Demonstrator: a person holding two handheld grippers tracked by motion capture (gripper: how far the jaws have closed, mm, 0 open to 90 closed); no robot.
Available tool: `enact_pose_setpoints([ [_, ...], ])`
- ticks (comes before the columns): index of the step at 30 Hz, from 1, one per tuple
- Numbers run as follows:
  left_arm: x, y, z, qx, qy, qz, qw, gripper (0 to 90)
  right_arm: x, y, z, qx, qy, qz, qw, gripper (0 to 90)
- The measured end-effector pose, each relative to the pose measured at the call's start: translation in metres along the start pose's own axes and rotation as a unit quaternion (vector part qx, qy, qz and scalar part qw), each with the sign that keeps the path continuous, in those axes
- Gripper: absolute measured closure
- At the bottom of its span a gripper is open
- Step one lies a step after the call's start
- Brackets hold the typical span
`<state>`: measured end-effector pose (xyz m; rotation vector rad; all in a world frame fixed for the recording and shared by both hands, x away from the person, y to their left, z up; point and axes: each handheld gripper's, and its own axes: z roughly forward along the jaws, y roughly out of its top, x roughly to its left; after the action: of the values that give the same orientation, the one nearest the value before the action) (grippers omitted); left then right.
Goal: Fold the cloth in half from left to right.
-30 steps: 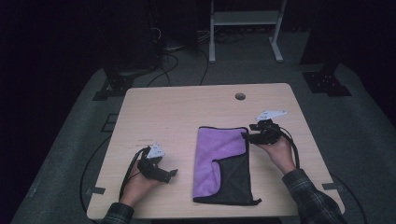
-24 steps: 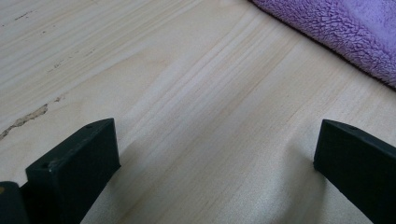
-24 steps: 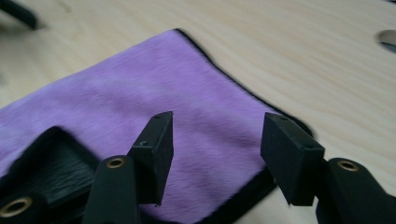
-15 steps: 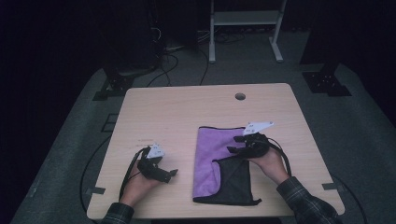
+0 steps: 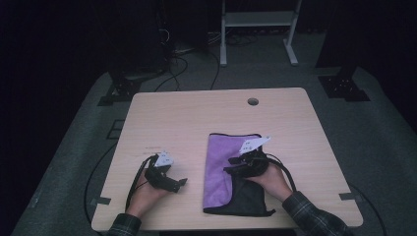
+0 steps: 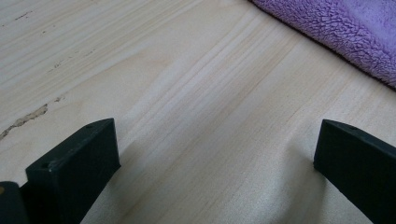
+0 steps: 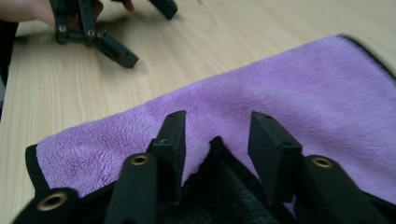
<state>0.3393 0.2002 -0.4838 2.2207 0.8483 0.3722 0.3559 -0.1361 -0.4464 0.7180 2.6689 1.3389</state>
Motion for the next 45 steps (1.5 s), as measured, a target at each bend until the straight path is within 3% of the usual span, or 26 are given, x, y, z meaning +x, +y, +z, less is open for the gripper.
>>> enact_pose_setpoints([
  [4,0.000,0.000,0.000,0.002,0.000,0.000,1.0000,0.0,-0.001,-0.004,0.009,0.023,0.009,0.002,0.9997,80.7],
  [6,0.000,0.000,0.000,0.000,0.000,0.000,1.0000,0.0,0.000,-0.004,0.007,0.022,0.009,-0.001,0.9997,84.2],
  [13,0.000,0.000,-0.001,0.003,0.002,0.000,1.0000,0.0,0.008,-0.010,-0.020,-0.008,0.004,-0.004,1.0000,85.4],
  [24,0.000,-0.001,-0.002,0.000,0.003,-0.002,1.0000,0.0,0.031,-0.050,-0.068,-0.014,-0.017,-0.002,0.9998,85.6],
  [36,-0.001,-0.003,-0.003,0.001,0.007,-0.005,1.0000,0.0,0.057,-0.087,-0.093,-0.007,0.006,0.022,0.9997,85.3],
  [40,-0.001,-0.003,-0.003,0.001,0.007,-0.006,1.0000,0.0,0.066,-0.096,-0.097,0.006,0.007,0.020,0.9998,82.0],
  [45,-0.001,-0.003,-0.003,0.001,0.007,-0.005,1.0000,0.0,0.065,-0.098,-0.105,-0.014,-0.010,0.018,0.9997,57.9],
])
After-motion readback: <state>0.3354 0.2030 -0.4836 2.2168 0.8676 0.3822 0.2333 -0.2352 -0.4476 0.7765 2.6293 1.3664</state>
